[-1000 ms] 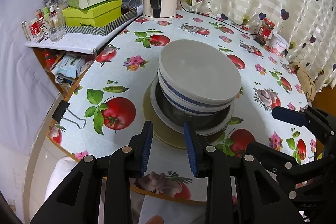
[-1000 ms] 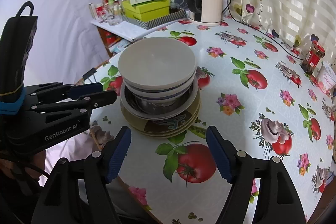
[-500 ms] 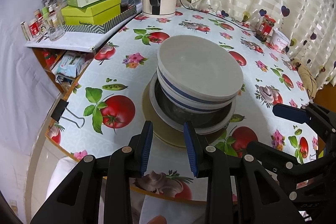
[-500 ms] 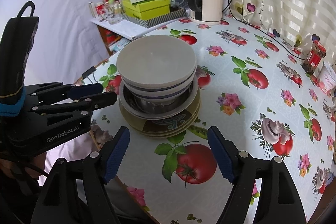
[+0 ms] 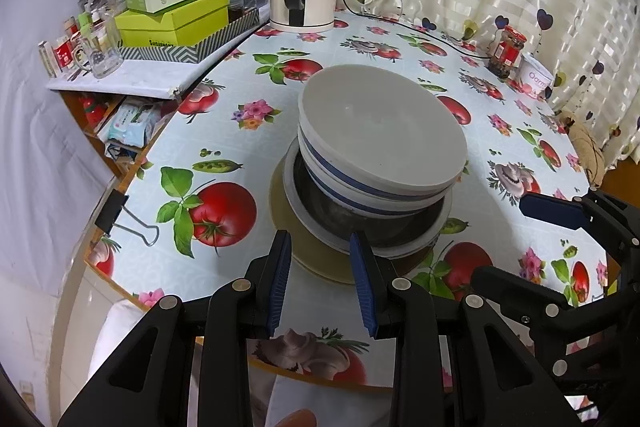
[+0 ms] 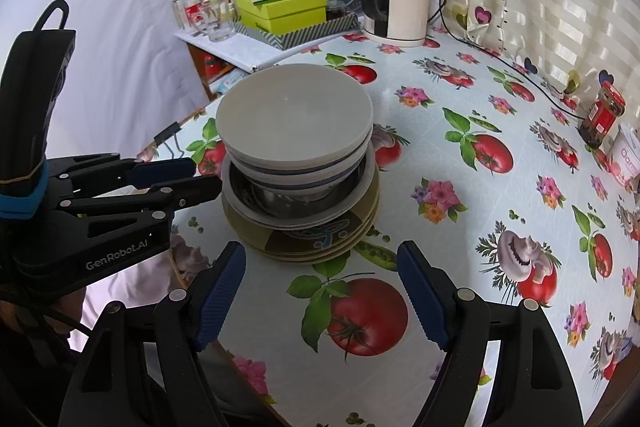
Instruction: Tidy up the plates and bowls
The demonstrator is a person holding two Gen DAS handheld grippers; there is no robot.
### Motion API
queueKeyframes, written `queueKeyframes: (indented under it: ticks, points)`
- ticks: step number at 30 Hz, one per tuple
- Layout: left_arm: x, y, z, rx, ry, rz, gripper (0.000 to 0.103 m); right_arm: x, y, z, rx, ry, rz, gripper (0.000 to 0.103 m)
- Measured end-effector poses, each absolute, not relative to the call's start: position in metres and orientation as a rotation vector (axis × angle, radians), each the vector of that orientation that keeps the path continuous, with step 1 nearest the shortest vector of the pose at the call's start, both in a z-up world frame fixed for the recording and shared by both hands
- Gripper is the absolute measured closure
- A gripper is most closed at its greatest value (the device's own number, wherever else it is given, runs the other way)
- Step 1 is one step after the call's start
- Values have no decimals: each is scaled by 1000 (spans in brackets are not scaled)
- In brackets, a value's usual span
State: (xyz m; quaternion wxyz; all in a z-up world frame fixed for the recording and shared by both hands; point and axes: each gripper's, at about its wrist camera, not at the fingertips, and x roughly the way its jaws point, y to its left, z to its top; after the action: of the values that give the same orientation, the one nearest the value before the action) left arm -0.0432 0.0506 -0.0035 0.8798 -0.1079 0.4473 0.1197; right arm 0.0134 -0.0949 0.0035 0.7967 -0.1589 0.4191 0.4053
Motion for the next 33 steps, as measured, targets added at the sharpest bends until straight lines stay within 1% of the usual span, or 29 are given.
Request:
queueKeyframes:
  ticks: [33]
  points:
    - [-36, 46, -8, -190, 966, 251, 71, 14, -95, -2, -356, 909, 897, 24]
